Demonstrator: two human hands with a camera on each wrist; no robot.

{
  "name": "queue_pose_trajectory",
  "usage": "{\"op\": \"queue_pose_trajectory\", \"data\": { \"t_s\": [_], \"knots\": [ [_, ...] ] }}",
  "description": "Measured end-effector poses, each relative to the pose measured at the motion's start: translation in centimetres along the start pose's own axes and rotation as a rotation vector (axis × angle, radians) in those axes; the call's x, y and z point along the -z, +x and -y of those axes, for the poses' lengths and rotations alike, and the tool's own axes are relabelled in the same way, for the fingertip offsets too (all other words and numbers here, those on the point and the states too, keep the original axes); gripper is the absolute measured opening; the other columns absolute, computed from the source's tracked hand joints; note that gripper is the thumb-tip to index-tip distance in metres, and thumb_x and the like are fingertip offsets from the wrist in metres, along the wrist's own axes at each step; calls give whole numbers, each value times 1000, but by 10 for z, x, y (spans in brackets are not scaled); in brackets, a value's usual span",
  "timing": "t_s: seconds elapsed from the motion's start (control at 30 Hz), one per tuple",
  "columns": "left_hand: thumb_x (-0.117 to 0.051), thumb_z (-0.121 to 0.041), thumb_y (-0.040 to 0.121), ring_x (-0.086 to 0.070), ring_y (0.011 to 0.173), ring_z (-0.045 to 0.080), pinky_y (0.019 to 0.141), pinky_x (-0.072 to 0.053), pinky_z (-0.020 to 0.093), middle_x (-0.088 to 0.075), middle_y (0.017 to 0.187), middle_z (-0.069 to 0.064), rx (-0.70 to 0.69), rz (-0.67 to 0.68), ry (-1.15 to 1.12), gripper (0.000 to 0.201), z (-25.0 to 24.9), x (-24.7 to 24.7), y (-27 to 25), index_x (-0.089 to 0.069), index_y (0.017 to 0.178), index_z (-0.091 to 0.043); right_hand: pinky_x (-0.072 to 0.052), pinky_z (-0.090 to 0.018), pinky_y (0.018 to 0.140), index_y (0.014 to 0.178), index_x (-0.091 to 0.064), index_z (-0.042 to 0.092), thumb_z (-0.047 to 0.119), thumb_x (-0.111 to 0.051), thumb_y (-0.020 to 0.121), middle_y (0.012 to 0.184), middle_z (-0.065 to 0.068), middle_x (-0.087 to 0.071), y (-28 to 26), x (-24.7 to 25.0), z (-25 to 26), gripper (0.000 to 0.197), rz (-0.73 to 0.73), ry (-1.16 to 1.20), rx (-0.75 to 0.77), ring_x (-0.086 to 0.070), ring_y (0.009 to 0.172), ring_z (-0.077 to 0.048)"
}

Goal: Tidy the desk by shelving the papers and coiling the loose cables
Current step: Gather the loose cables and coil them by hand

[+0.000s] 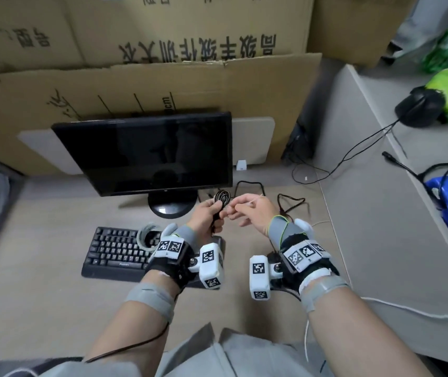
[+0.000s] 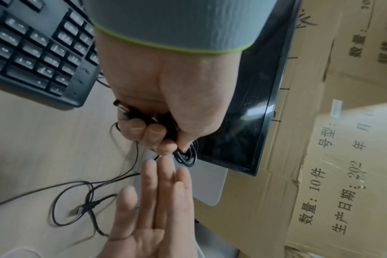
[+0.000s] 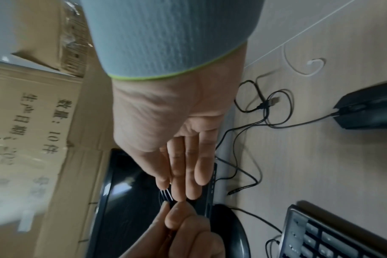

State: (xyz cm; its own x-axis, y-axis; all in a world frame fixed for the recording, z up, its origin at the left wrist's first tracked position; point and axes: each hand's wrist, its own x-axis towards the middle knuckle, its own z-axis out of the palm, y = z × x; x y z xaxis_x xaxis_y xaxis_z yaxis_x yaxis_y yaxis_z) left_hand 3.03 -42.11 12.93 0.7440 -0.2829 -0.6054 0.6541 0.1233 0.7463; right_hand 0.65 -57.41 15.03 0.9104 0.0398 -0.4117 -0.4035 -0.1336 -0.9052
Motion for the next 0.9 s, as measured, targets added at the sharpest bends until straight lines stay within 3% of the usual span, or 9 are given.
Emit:
{"op": "queue_pose_trajectory", "data": {
  "t_s": [0.2, 0.37, 0.43, 0.53, 0.63, 0.7, 0.77, 0.83, 0.9],
  "knots": [
    [-38, -16, 105, -28, 40, 8, 43, -21, 19, -43, 58, -1, -48, 178, -104, 27, -11, 14, -24, -48, 79, -15, -46, -24, 50, 95, -55, 15, 4, -39, 95, 81, -2, -72, -4, -18, 11, 20, -51, -168, 23, -70, 76, -20],
    [-42, -16, 104, -26, 40, 8, 45, -15, 21, -44, 57, 0, -153, 69, 14, 26, -5, 15, -29, -51, 80, -17, -57, -31, 64, 99, -56, 15, 12, -54, 91, 76, 3, -74, -12, -27, 13, 8, -134, -149, 68, -72, 68, -6],
    [-41, -15, 104, -27, 40, 8, 48, -13, 24, -45, 58, -1, -196, 23, -10, 28, -5, 17, -28, -47, 77, -18, -60, -41, 78, 97, -56, 13, 18, -61, 87, 82, -3, -77, -11, -26, 14, 13, -132, -78, 82, -74, 78, -13],
    [-42, -15, 104, -30, 42, 8, 48, -14, 24, -45, 60, -1, -248, -14, -24, 27, -5, 16, -28, -44, 78, -18, -57, -53, 84, 96, -56, 10, 25, -68, 80, 87, -10, -77, -12, -23, 17, 25, -105, 29, 82, -75, 86, -21],
    [-43, -16, 103, -29, 45, 10, 44, -19, 22, -45, 63, 0, -266, -78, 34, 25, -6, 14, -25, -49, 78, -16, -58, -48, 83, 94, -62, 12, 39, -73, 70, 87, -14, -76, -13, -18, 15, 38, -113, -29, 119, -73, 87, -27],
    [-44, -15, 101, -29, 45, 11, 43, -21, 22, -45, 64, 1, -273, -131, 82, 25, -7, 14, -21, -52, 76, -14, -59, -45, 84, 93, -65, 14, 32, -73, 78, 84, -6, -77, -13, -14, 13, 24, -107, -56, 146, -71, 91, -30],
    [-44, -14, 100, -30, 43, 11, 42, -21, 22, -45, 63, 2, -265, -178, 110, 25, -9, 12, -17, -54, 77, -12, -58, -39, 81, 91, -69, 19, 29, -73, 81, 80, 1, -77, -11, -10, 14, 14, -102, -87, 185, -72, 84, -22],
    [-43, -13, 100, -29, 42, 10, 42, -19, 21, -45, 61, 1, -241, -189, 109, 26, -11, 9, -14, -55, 77, -11, -55, -29, 75, 91, -72, 17, 22, -74, 82, 79, -1, -77, -9, -7, 19, 10, -69, -56, 243, -71, 76, -12],
    [-40, -12, 100, -27, 42, 10, 42, -18, 20, -43, 60, 1, -221, -175, 98, 28, -10, 6, -11, -54, 76, -12, -50, -24, 72, 89, -75, 14, 17, -74, 85, 78, -5, -77, -6, -6, 25, 5, -25, 13, 269, -70, 74, -12]
  ]
}}
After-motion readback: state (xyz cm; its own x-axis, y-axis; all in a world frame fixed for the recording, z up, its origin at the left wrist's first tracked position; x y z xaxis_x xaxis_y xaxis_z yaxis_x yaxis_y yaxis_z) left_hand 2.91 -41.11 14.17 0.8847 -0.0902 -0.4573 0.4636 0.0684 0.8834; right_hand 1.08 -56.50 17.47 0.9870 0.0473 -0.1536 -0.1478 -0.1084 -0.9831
